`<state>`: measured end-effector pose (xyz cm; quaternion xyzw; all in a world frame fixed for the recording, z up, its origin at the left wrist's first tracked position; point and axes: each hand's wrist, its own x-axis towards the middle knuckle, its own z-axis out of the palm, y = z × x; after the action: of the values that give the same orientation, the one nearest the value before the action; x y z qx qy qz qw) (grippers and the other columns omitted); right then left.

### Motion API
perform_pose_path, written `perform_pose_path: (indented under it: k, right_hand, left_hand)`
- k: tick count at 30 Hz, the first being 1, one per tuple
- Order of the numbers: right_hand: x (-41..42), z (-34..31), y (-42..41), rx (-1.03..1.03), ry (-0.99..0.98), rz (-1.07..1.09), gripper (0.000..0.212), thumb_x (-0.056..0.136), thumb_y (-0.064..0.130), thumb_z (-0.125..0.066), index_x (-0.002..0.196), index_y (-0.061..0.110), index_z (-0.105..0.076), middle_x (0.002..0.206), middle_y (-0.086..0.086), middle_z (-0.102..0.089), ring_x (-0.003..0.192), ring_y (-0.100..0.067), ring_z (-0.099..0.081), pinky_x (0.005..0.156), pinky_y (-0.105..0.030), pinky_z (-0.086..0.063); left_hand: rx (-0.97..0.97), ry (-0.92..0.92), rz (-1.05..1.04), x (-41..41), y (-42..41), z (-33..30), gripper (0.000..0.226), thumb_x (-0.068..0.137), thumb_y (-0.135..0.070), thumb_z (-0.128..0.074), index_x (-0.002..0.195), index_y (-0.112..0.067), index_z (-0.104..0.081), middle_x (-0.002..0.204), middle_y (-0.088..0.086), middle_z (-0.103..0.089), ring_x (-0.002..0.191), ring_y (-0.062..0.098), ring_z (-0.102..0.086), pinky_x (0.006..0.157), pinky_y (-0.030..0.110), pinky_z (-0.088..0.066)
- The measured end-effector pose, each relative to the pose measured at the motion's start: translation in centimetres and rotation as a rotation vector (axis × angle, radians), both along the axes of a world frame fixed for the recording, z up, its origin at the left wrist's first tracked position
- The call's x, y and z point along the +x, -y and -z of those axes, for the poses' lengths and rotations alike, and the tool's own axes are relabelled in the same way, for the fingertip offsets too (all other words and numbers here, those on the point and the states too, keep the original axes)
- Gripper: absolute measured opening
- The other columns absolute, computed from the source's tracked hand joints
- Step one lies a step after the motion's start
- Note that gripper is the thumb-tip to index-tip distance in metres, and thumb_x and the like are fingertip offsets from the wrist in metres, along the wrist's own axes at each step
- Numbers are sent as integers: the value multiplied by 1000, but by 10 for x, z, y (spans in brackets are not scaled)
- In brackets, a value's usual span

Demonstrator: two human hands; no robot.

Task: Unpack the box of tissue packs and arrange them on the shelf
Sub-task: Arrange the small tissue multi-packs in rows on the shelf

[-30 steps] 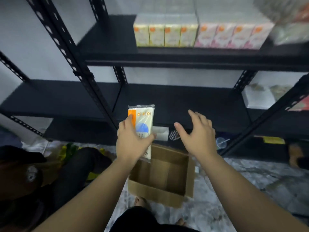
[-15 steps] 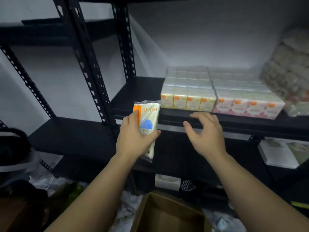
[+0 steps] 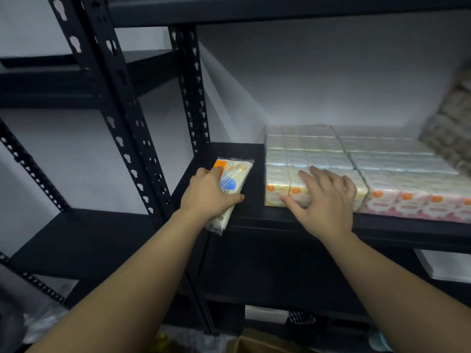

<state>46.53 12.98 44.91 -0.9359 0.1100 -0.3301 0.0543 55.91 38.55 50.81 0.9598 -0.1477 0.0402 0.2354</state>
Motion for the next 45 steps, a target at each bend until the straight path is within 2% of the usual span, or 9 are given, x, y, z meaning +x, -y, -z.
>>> perform_pose_path:
  k: [8,12,14,16,18,21,26,29,45]
  right_hand:
    - [4,6,1,-26,47,25,68,86,73,-56,138,28,-62,149,-1,-55,140,-25,-42,120,-50,-17]
    - [6,9,3,-47,92,20,67,85,70,-61,135,26,-65,147,-2,-57,136,-27,-47,118,-50,-21]
    - [7,11,3,-52,117,15,66,84,69,-63,134,25,-66,145,-2,-58,135,-27,-48,117,-51,-22]
    - [8,11,4,-56,139,10,66,83,68,-65,133,24,-67,144,-2,-59,134,-27,-50,117,-51,-24]
    - [8,11,4,-60,146,7,65,83,67,-65,132,24,-67,144,-3,-60,133,-28,-50,116,-51,-24]
    - [7,11,5,-60,152,4,64,83,66,-66,131,24,-68,144,-3,-60,133,-28,-51,116,-51,-25]
    - [8,12,5,-67,161,-2,63,83,65,-67,130,23,-69,144,-3,-60,133,-28,-51,116,-50,-24]
    - [8,12,5,-66,157,0,63,83,65,-68,130,23,-69,144,-2,-60,133,-28,-51,116,-50,-24]
    - [12,14,7,-119,156,4,63,82,62,-67,129,20,-70,141,-5,-62,130,-31,-55,113,-54,-28]
  left_hand:
    - [131,-87,137,53,10,20,88,76,-66,-76,149,-27,-46,140,5,-49,129,29,-47,101,42,-46]
    - [271,-40,212,65,8,19,85,86,-82,-50,155,-35,-39,154,9,-35,143,30,-27,112,48,-35]
    - [413,10,220,72,8,14,78,89,-85,-36,156,-45,-34,146,7,-35,135,28,-28,109,47,-32]
    - [465,-14,245,78,8,10,69,93,-78,-37,155,-49,-31,143,4,-37,131,27,-31,106,48,-29]
    - [458,-75,280,82,8,5,66,99,-62,-45,159,-46,-24,153,3,-36,139,29,-29,112,51,-25]
    - [381,-129,274,84,9,2,81,100,-43,-53,165,-35,-5,172,3,-13,157,31,-8,124,58,-10]
    - [332,-113,104,81,19,27,83,96,-75,-31,164,-36,-5,173,11,3,158,36,7,123,65,5]
    - [385,-84,102,86,25,40,84,94,-80,-16,164,-36,-3,173,11,5,158,37,9,121,67,9]
    - [310,-84,129,208,84,32,84,92,-80,-24,164,-37,-12,173,6,0,158,34,6,122,66,6]
